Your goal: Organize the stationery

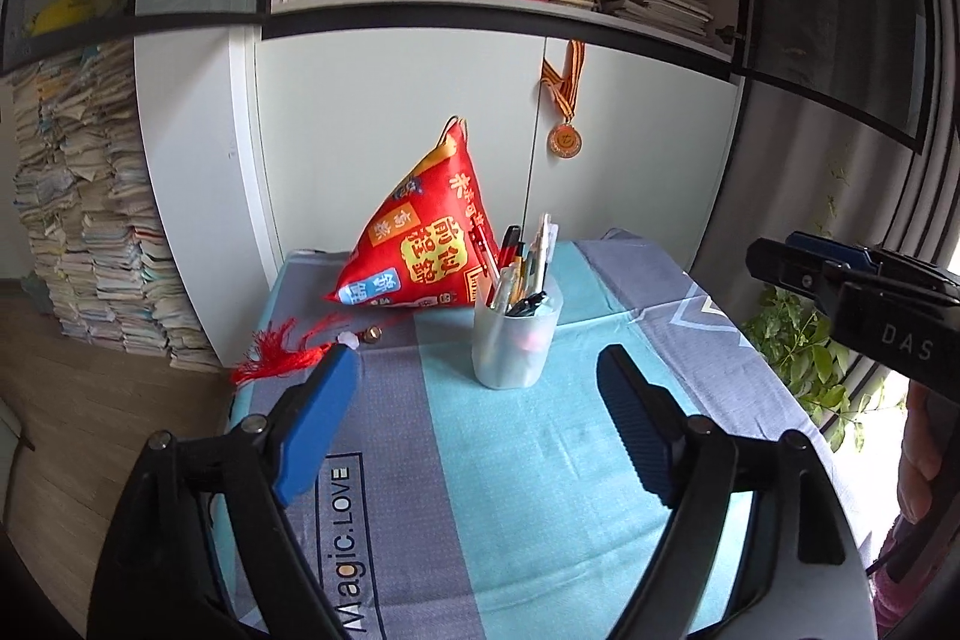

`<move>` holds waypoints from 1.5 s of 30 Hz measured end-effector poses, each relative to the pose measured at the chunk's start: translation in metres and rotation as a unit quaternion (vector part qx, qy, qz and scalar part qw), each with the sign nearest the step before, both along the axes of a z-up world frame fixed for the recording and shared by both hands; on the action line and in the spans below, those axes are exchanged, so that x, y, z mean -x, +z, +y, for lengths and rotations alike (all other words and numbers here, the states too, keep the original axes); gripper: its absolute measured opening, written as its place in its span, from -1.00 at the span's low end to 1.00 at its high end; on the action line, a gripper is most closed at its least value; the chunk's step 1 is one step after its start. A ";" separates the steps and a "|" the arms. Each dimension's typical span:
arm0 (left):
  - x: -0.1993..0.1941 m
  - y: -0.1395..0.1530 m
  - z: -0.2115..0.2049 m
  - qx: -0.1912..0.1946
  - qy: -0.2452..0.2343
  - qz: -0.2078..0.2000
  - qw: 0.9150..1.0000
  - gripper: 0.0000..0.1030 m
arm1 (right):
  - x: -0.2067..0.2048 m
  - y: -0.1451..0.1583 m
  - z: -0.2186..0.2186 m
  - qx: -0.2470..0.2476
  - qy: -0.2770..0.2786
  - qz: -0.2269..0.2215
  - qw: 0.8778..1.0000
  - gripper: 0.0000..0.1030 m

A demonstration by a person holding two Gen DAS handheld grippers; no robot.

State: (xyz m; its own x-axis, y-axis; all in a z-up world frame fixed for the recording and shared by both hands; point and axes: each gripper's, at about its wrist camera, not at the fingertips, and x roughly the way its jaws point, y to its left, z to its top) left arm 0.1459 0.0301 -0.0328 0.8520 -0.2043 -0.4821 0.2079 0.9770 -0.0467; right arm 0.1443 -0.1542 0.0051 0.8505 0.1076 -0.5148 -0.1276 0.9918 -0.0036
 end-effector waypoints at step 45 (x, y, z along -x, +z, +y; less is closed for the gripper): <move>0.164 0.109 -0.042 -0.003 0.052 -0.130 0.990 0.97 | 0.195 0.076 -0.029 -0.020 -0.013 -0.149 0.989 0.38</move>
State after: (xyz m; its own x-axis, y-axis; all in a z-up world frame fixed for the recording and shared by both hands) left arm -0.0176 -0.0121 0.0763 0.9639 -0.1058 -0.2442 0.1095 0.9940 0.0013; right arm -0.0509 -0.1831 0.0812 0.9666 0.1000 -0.2361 -0.1023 0.9948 0.0024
